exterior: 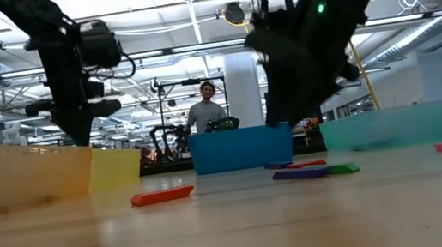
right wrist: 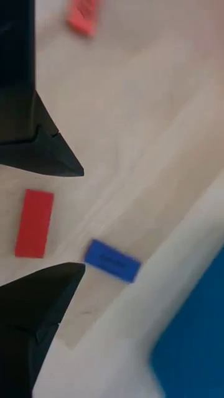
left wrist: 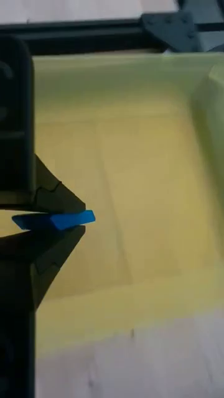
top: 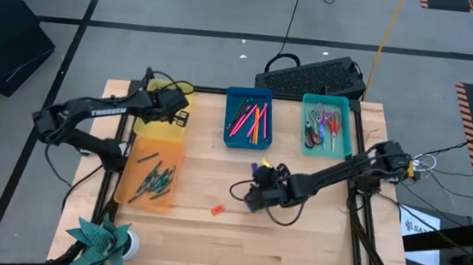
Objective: Sort crayons/erasers/pens/pencils in bins
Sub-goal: Put the blue eraser into the yellow bin, then put the top purple eraser into the yellow bin
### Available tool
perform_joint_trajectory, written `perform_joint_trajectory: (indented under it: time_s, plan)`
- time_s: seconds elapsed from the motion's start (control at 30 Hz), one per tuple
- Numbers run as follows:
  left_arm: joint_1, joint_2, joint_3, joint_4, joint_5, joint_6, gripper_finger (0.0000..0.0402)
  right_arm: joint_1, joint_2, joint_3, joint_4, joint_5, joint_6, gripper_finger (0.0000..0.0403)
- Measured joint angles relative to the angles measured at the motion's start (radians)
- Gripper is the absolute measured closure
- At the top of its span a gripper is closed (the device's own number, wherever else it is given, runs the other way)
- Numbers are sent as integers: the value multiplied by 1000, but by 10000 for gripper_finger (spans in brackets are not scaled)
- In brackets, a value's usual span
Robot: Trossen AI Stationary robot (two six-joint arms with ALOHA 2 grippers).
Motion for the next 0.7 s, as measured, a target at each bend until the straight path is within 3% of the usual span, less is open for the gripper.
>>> perform_joint_trajectory:
  time_s: [0.3, 0.5, 0.7]
  plan:
    - [118, 29, -1, 29, 153, 118, 237, -59, 142, 0, -5, 140, 282, 190]
    - [156, -74, -1, 1, 255, 130, 151, -134, 171, 1, 38, 74, 262, 190]
    - [154, -215, 0, -8, 275, 126, 125, -160, 185, 5, 64, -1, 220, 196]
